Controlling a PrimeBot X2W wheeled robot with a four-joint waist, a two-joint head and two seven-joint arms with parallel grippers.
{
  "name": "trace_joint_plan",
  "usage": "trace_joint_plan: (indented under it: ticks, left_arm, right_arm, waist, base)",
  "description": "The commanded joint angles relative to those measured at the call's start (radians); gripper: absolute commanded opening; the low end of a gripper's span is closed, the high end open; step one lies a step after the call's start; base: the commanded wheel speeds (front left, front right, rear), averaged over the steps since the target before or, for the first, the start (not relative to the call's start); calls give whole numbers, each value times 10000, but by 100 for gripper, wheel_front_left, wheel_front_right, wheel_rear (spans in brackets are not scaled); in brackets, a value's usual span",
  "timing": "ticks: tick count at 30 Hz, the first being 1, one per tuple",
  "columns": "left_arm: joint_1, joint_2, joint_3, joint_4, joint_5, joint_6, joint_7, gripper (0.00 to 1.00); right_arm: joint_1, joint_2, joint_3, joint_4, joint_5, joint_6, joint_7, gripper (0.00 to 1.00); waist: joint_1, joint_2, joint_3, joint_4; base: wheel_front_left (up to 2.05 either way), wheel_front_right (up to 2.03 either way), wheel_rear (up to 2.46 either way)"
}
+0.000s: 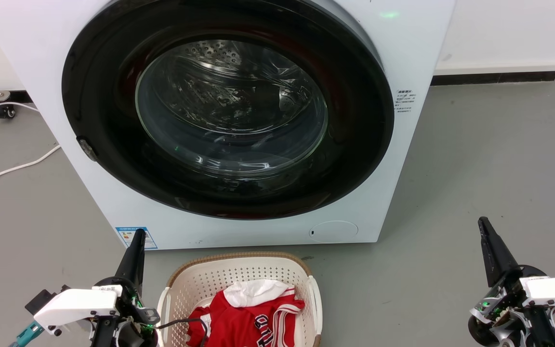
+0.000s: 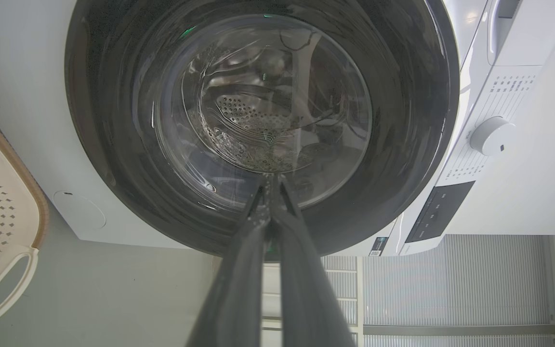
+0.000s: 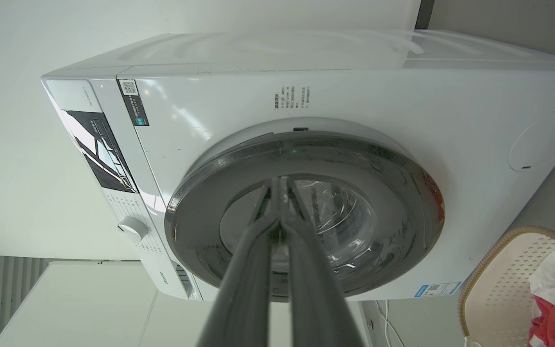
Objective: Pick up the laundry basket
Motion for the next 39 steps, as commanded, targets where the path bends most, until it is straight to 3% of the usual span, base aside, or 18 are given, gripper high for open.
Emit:
trace_joint_plan:
  ticks: [1,23,24,31,39]
  left_arm:
    - [-87,31,24,2,-14,-20,26,0]
    - [-87,31,24,1,-14,-20,26,0]
    - [12,-4,-4,14,2,0,-12,100]
    - [180,-27,-49,41,223,2,-270,100]
    - [151,-20,41,-239,1600,14,-662,100]
  right_arm:
    - [-114,33,-16,10,-62,-3,26,0]
    - [-116,37,-26,10,-76,-3,29,0]
    - [13,12,-8,20,-4,0,1,100]
    - [176,34,-12,145,-290,-2,-249,100]
    - [200,34,-5,-216,-1898,-2,-641,100]
  waist:
    - [0,0,0,0]
    - [0,0,0,0]
    - [0,0,1,0]
    - [0,0,9,2]
    - [0,0,36,6]
  base:
    - [0,0,0]
    - [0,0,0]
    - [0,0,0]
    - [0,0,0]
    - [0,0,0]
